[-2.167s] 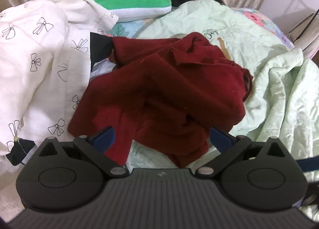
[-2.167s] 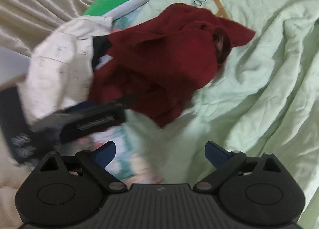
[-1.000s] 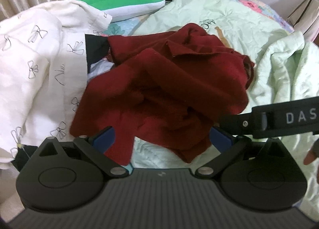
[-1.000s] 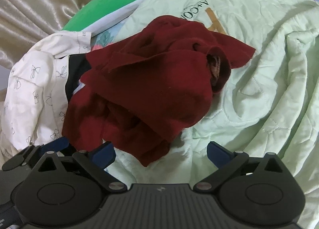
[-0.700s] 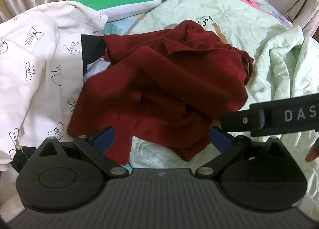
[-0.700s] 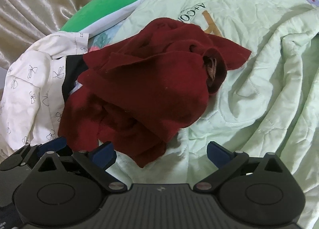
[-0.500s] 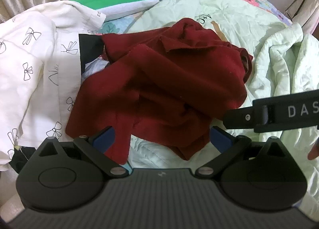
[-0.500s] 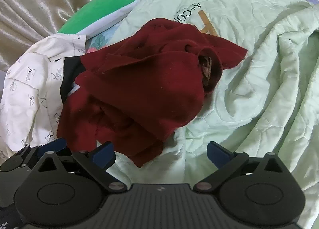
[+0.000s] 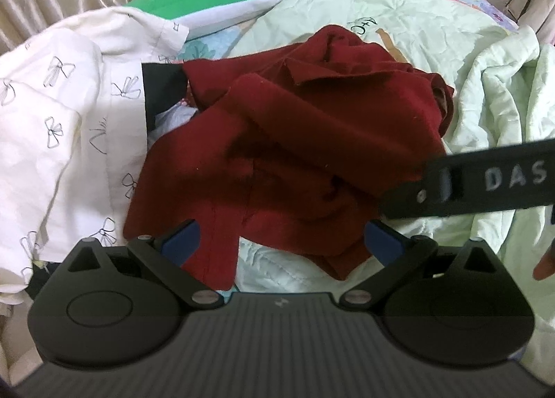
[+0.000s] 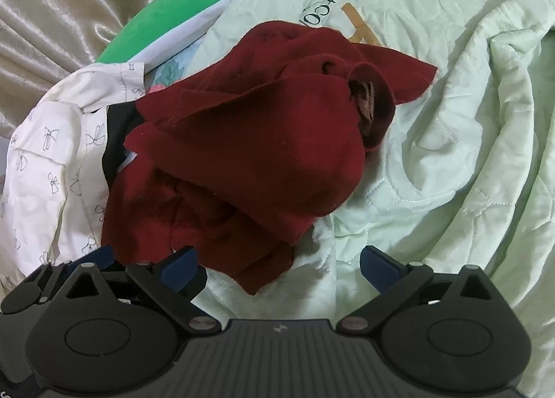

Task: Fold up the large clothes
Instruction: 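Move both open grippers toward the crumpled dark red garment, then grasp the red garment edge with the right gripper while the left gripper grasps another edge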

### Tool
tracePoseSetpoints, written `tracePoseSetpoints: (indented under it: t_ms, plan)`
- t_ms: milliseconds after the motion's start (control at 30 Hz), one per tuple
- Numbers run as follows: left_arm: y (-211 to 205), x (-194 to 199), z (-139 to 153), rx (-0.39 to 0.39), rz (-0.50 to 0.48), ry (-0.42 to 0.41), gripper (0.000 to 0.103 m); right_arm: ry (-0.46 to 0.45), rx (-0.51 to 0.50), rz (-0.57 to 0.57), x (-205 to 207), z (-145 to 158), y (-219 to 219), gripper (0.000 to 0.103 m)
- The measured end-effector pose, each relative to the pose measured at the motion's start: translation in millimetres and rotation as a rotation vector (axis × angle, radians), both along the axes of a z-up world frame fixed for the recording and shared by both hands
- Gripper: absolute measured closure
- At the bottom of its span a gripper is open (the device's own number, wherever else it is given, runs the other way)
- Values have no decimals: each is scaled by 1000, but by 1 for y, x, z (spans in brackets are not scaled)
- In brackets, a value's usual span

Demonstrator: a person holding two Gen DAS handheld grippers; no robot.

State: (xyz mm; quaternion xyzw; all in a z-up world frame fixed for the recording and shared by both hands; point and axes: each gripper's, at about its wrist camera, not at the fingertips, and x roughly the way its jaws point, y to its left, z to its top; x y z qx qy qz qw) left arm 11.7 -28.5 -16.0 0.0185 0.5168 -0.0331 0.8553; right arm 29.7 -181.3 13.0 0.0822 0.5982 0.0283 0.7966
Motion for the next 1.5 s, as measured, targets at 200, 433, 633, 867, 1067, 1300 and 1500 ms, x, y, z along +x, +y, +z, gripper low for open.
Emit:
tracePoseSetpoints:
  t_ms: [200, 433, 633, 867, 1067, 1300, 1500]
  plan:
    - [27, 24, -32, 1, 119, 68, 0, -89, 67, -174, 23, -7, -11, 2]
    - [44, 33, -53, -87, 202, 65, 0, -107, 194, -236, 58, -55, -21, 7]
    - [33, 30, -51, -53, 144, 27, 6, -222, 270, -177, 43, -47, -39, 91]
    - [45, 5, -8, -350, 125, -86, 87, -395, 362, -194, 13, 46, -84, 93]
    - [-1, -19, 26, -318, -53, -159, 22, -478, 239, -255, -34, 130, -146, 93]
    - [-59, -41, 38, -314, -275, -151, 4, -502, 41, -412, -119, 168, -254, 93]
    - [-151, -21, 20, -175, -528, -124, 4, -393, -7, -513, -164, 116, -322, 93]
